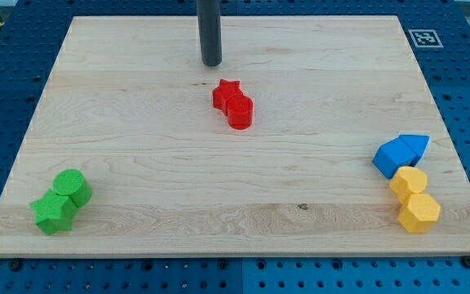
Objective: Slide red star and red circle slightly right and down
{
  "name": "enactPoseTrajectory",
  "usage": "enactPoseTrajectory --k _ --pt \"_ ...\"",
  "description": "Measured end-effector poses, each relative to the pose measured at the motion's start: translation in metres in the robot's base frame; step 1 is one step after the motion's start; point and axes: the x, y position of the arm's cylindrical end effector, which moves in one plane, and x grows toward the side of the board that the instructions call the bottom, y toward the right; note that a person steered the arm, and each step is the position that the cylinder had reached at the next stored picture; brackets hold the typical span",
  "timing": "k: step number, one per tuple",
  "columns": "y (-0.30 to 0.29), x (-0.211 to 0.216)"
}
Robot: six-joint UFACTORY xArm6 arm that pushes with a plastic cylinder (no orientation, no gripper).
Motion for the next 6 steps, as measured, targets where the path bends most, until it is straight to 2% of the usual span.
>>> enactPoseTrajectory --k 6 --pt "0.018 0.107"
